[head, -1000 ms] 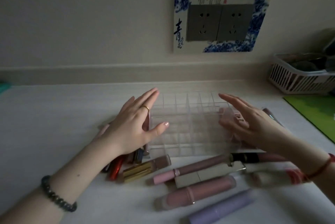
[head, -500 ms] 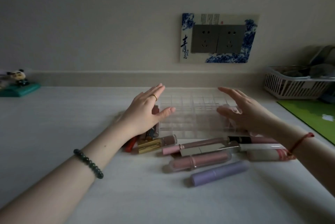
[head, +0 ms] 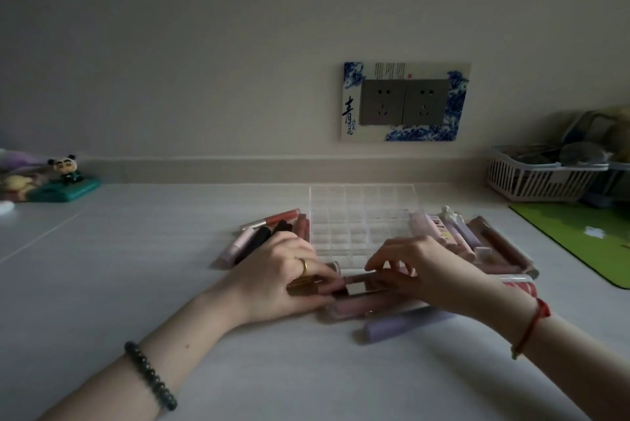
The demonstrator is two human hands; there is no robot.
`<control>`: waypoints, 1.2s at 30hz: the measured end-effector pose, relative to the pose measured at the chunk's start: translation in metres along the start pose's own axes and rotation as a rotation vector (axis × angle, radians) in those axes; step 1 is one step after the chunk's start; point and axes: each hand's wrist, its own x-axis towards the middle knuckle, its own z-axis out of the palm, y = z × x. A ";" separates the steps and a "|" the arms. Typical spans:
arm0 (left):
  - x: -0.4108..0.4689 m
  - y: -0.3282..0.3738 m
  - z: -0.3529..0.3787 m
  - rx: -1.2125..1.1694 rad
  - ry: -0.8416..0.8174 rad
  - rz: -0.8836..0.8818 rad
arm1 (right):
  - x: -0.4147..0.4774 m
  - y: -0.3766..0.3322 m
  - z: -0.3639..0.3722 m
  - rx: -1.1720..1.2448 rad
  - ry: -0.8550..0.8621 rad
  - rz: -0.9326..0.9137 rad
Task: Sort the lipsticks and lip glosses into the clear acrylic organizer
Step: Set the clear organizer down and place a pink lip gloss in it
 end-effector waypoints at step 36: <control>0.089 -0.046 -0.041 -0.796 0.451 -0.551 | 0.119 -0.014 -0.047 0.484 0.474 0.082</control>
